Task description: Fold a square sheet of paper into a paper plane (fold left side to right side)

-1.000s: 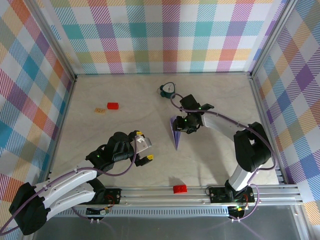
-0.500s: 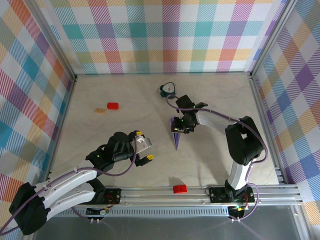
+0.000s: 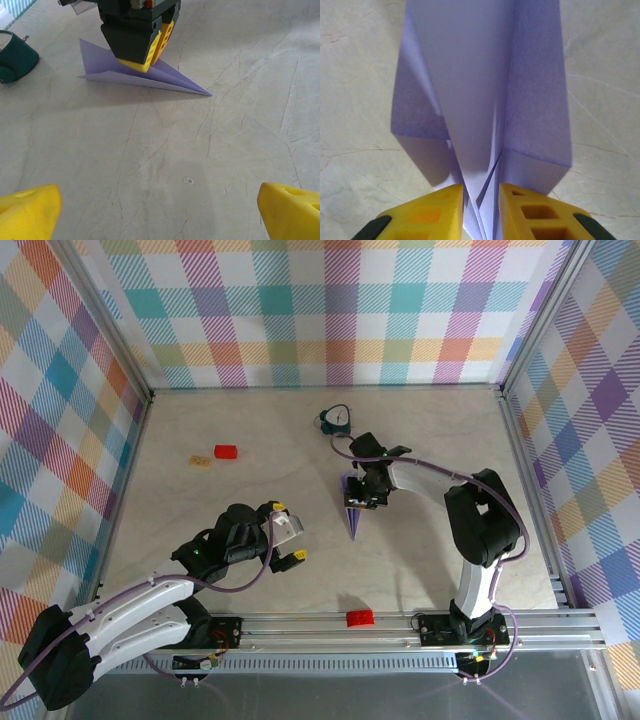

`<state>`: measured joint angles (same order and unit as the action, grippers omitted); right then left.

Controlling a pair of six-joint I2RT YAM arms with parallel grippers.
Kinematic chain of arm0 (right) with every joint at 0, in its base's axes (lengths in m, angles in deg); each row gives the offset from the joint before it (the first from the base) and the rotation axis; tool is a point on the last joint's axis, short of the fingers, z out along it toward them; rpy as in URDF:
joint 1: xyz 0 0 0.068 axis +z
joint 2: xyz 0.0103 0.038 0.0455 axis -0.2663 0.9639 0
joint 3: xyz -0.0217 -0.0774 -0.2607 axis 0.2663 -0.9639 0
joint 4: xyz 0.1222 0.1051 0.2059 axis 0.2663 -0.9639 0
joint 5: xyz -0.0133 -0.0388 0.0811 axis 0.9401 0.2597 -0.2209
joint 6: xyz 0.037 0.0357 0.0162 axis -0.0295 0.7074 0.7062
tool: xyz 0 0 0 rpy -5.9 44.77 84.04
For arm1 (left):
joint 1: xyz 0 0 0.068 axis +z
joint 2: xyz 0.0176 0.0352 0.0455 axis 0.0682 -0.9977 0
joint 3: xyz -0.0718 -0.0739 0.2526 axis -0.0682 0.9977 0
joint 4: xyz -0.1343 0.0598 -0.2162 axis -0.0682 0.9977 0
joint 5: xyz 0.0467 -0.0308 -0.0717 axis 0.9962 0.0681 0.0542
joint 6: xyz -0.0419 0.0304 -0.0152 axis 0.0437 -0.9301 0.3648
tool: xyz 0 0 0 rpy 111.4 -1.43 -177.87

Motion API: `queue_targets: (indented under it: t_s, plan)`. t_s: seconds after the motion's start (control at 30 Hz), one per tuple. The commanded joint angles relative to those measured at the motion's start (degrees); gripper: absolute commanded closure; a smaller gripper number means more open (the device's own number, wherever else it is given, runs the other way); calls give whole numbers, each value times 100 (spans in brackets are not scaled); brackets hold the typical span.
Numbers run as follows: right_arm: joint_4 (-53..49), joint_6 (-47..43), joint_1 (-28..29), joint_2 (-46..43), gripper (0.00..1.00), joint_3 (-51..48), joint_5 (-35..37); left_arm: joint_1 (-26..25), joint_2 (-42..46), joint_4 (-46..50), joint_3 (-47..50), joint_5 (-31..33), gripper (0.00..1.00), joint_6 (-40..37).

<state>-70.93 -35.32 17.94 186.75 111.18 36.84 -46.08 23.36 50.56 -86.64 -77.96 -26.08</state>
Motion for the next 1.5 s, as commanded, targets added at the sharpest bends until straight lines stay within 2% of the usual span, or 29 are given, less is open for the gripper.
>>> queue_targets:
  t_s: [0.0, 0.6, 0.77, 1.1, 1.47]
  plan:
    - [-175, -82, 53, 132, 75, 157, 88, 60, 60, -30, -6, 16, 0, -83]
    - [-158, -79, 142, 345, 88, 264, 251, 65, 64, -21, -6, -1, 0, -90]
    - [-354, -153, 133, 371, 96, 463, 512, 67, 97, 5, -14, -10, 0, -88]
    - [-1418, -597, -298, 719, 97, 1617, 1297, 60, 118, 17, -24, -37, 0, -92]
    - [-2098, -810, -678, 1846, 96, 3105, 1201, 60, 130, 39, -23, -37, 0, -88]
